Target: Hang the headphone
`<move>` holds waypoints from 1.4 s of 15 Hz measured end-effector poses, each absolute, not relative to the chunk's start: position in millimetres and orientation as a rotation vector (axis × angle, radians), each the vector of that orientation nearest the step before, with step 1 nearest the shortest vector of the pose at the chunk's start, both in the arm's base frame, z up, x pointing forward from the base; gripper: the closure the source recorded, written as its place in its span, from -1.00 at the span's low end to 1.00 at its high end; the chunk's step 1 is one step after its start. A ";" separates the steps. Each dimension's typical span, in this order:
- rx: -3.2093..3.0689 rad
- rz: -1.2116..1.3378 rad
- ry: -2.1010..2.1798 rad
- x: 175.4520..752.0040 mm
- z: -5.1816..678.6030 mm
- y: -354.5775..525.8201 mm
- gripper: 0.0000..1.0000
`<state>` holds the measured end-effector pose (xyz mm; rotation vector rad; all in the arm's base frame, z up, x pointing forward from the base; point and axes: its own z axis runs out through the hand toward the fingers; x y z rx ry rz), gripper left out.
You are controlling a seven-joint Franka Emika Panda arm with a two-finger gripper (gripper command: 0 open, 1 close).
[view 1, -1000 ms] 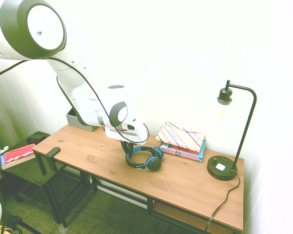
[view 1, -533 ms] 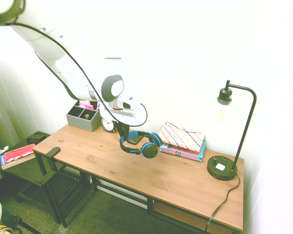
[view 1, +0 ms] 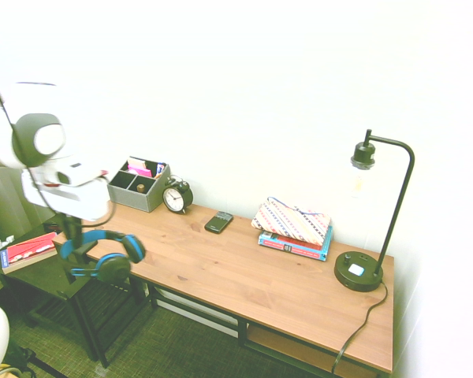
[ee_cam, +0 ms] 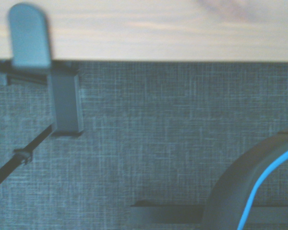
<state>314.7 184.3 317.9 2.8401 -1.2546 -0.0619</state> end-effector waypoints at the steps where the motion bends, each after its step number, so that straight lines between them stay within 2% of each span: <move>1: 2.852 -0.037 -1.255 294.4 331.9 215.5 1.00; 4: 2.871 0.021 -1.261 248.8 322.4 275.7 1.00; 8: 2.929 0.059 -1.236 236.4 255.6 314.2 1.00; 12: 2.894 0.013 -1.248 260.3 203.4 328.7 1.00; 17: 2.864 -0.079 -1.264 318.0 136.9 357.1 1.00; 21: 2.835 -0.110 -1.290 338.8 104.0 368.3 1.00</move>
